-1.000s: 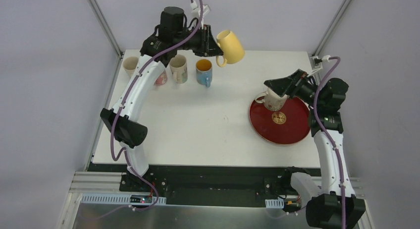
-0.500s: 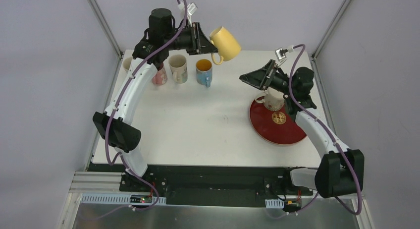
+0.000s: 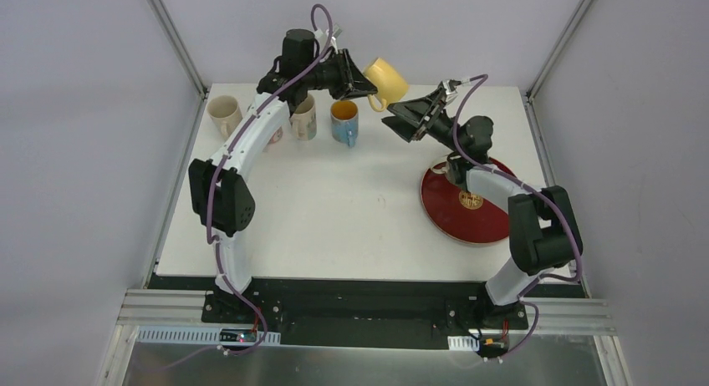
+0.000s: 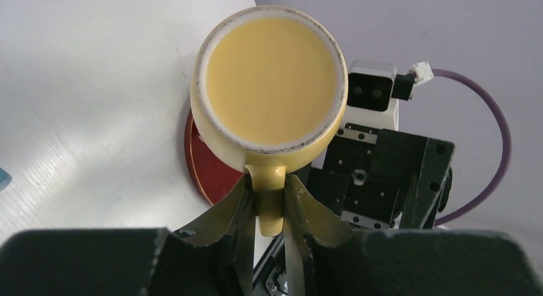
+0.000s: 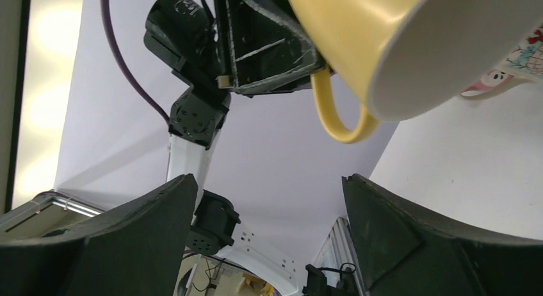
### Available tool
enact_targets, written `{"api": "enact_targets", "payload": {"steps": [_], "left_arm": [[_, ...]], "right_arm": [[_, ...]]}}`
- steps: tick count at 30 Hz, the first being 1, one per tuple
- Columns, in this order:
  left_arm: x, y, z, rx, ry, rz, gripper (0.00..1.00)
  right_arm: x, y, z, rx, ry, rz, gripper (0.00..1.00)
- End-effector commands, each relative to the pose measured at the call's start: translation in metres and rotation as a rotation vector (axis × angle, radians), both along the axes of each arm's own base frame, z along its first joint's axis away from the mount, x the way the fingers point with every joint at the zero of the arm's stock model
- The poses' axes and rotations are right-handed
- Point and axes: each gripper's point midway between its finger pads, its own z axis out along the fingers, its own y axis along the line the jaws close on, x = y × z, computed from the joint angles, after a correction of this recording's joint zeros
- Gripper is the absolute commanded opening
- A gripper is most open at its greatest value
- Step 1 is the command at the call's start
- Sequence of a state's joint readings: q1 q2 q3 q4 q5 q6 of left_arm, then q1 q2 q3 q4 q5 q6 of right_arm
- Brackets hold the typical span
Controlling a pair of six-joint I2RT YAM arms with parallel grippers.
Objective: Turn the mug right side up
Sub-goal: Turn over the cup on the tray.
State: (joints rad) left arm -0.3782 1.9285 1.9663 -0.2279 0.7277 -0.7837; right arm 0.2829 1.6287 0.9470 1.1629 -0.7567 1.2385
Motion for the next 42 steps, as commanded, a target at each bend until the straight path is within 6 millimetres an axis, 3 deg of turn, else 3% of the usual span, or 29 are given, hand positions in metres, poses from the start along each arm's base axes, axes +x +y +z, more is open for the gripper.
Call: {"api": "enact_targets", "payload": {"steps": [1,10,18,34,42], "left_arm": [[0.0,-0.009,0.068,-0.147,-0.162,-0.044,0.0],[0.004,-0.026,0.062,-0.193,-0.142,-0.093,0.0],[-0.014,-0.044,0.069,-0.239,-0.138,-0.17,0.0],[-0.016,-0.055,0.052,-0.25,-0.1,-0.205,0.0],[-0.026,-0.066,0.043,-0.27,-0.071,-0.246,0.0]], "right_arm": [[-0.003,0.001,0.029,0.121,-0.077,-0.03,0.92],[0.015,0.0,0.005,0.128,-0.016,-0.078,0.89],[0.025,-0.003,-0.007,0.143,0.008,-0.121,0.85],[0.034,-0.031,0.01,0.245,0.004,-0.207,0.78],[0.037,-0.035,0.015,0.273,0.004,-0.2,0.73]]}}
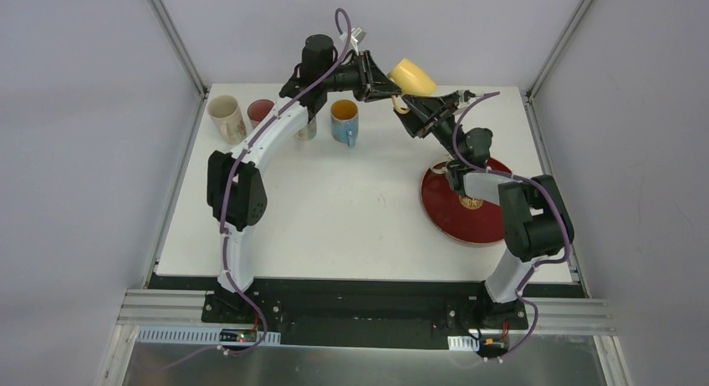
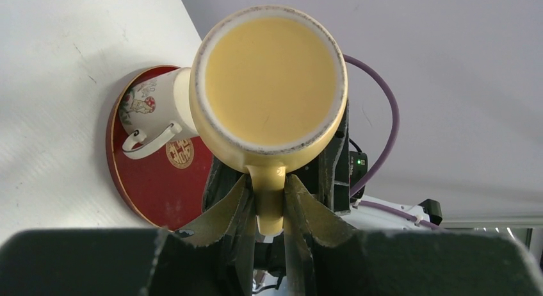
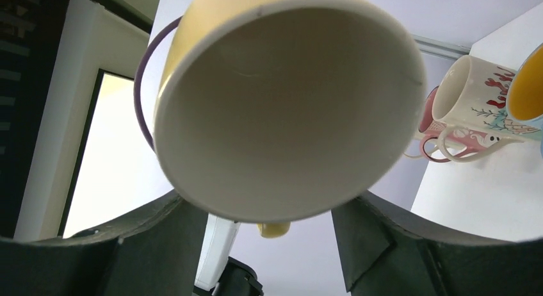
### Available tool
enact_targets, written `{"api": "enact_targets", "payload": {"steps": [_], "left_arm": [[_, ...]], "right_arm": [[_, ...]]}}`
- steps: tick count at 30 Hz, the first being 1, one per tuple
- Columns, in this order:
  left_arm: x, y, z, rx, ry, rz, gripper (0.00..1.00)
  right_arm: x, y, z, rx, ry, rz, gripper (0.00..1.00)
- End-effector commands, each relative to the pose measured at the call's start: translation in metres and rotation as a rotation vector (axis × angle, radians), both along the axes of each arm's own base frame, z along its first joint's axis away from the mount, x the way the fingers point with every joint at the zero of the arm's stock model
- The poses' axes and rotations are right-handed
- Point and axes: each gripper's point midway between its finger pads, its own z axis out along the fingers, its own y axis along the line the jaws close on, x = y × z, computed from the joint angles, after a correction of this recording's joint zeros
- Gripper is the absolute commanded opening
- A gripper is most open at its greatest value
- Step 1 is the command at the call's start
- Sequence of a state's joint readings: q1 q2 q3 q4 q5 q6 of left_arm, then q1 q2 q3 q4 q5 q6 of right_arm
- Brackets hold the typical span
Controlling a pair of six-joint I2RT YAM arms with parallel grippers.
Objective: Turn the mug right side up
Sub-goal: Turn over the cup on the tray.
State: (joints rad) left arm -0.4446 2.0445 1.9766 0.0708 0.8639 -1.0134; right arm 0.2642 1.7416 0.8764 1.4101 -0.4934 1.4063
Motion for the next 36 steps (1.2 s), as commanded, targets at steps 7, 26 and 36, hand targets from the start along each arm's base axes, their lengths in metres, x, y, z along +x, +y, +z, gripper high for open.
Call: {"api": "enact_targets", "payload": {"steps": [7,26,36], "left_arm": [[-0.024,-0.015,0.034,-0.095,-0.112,-0.09,0.0],[-0.032,-0.024,0.007,-0.064,-0.07,-0.12,0.0],[-0.04,-0.032,-0.002,-0.054,-0.056,-0.146,0.0]], "right_arm": [[-0.007,-0.005,0.031,0.062,-0.106,0.007,0.66],[-0.006,-0.009,0.039,0.091,-0.094,0.02,0.48],[-0.008,-0.011,0.043,0.098,-0.097,0.022,0.34]]}}
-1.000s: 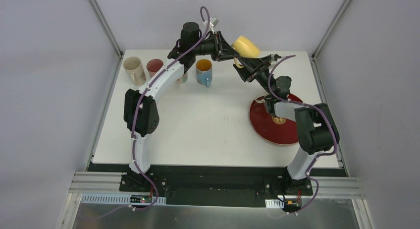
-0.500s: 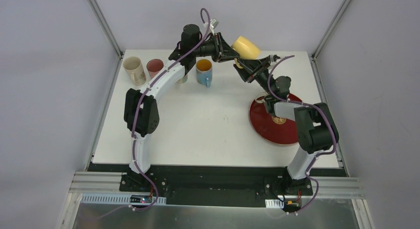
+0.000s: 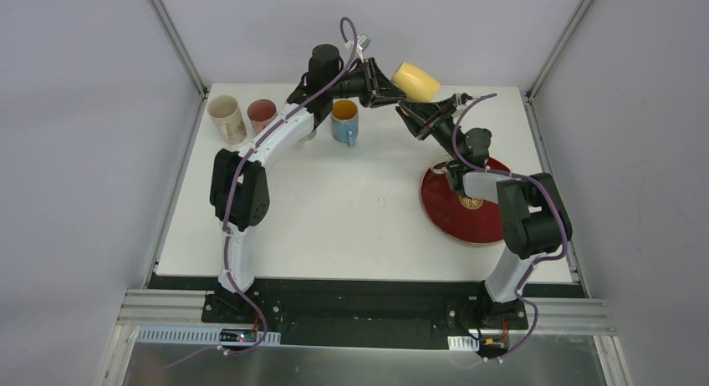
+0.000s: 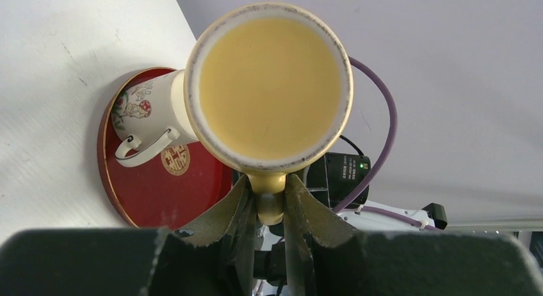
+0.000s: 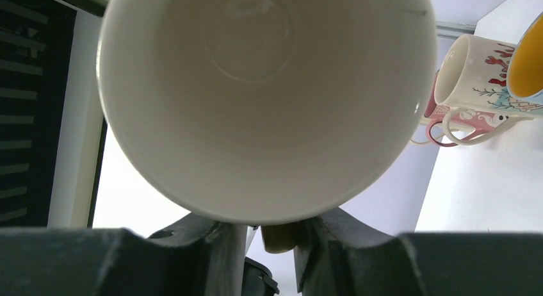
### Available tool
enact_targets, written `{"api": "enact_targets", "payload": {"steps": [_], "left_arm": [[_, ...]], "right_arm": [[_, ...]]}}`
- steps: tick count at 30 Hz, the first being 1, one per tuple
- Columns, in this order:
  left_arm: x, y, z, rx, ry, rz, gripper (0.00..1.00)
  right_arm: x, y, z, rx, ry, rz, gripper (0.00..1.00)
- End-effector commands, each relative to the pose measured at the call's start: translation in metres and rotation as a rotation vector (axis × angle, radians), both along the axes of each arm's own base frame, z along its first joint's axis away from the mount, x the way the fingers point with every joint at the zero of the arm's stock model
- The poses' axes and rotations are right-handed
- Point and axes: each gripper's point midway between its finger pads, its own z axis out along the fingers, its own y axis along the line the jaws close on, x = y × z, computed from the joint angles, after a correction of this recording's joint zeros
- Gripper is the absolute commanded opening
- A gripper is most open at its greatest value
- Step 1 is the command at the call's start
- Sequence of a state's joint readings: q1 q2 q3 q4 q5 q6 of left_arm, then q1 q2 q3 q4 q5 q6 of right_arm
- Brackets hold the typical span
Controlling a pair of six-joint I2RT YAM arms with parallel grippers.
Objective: Turn the mug right side up
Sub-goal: Turn over the cup on the tray.
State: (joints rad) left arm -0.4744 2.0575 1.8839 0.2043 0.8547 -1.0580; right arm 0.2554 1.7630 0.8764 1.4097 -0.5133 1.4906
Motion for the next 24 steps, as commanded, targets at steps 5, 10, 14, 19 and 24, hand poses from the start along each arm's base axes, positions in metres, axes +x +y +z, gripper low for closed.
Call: {"api": "enact_targets", "payload": {"steps": [5,10,14,19,24], "left_arm": [[-0.038,-0.016,0.017,-0.026,-0.073,-0.134,0.0],[-0.04,-0.016,0.018,-0.027,-0.077,-0.141,0.0],[-0.041,-0.016,0.021,-0.033,-0.083,-0.145,0.0],[-0.044,-0.015,0.026,-0.053,-0.088,-0.157,0.17],[-0.047,-0.015,0.031,-0.075,-0.088,-0.169,0.3]], "right_arm": [[-0.013,-0.01,0.053,0.057,-0.184,-0.024,0.2],[-0.014,-0.013,0.054,0.046,-0.198,-0.035,0.04],[-0.013,-0.015,0.052,0.028,-0.199,-0.042,0.0],[-0.014,-0.015,0.051,0.0,-0.198,-0.042,0.0],[-0.015,-0.015,0.056,-0.012,-0.213,-0.028,0.0]]}}
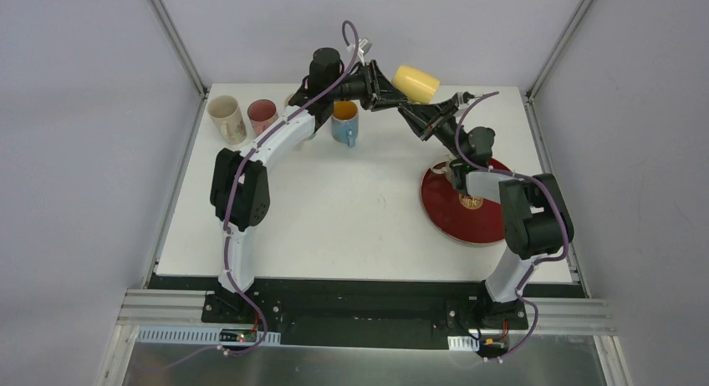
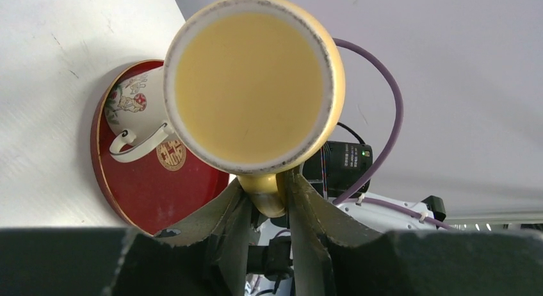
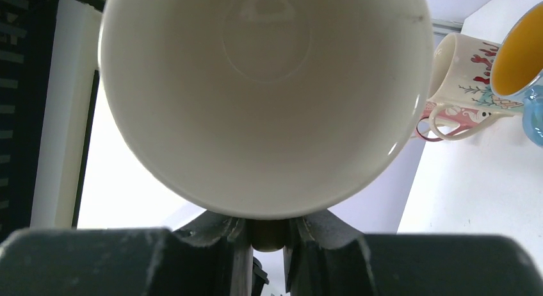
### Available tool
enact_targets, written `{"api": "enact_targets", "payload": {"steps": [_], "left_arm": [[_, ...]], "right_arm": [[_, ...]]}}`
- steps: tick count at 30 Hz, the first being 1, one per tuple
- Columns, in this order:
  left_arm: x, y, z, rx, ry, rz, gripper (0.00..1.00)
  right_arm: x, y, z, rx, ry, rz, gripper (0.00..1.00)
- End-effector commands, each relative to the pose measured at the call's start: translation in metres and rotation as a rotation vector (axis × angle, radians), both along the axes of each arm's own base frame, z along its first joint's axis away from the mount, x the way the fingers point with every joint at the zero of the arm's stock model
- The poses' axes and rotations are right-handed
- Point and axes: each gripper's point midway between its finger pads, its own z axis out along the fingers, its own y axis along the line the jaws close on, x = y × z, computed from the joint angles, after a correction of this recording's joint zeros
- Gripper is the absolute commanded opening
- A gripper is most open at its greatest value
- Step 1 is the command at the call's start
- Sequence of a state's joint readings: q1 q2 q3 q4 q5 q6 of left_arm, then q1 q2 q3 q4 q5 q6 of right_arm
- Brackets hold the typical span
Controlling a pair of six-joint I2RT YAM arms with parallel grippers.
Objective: Turn the mug right side up
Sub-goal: Turn over the cup on the tray.
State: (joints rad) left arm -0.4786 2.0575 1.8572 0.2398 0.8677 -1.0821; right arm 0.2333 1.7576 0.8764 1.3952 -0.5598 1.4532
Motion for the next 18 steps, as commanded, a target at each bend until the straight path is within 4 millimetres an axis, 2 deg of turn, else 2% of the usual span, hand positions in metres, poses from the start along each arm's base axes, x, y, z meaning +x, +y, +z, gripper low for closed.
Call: {"api": "enact_targets", "payload": {"steps": [1,5,13,18], "left_arm": [[-0.043,-0.012,0.035,-0.067,-0.104,-0.153,0.31],[-0.044,-0.013,0.037,-0.079,-0.106,-0.159,0.35],[-0.048,-0.012,0.041,-0.096,-0.113,-0.177,0.53],[-0.05,-0.009,0.035,-0.086,-0.112,-0.177,0.73]], "right_arm": [[-0.014,-0.011,0.061,0.033,-0.194,-0.029,0.0],[-0.015,-0.013,0.065,0.034,-0.205,-0.03,0.0],[-0.013,-0.018,0.069,0.039,-0.208,-0.034,0.0],[-0.014,-0.023,0.077,0.042,-0.223,-0.035,0.0]]}}
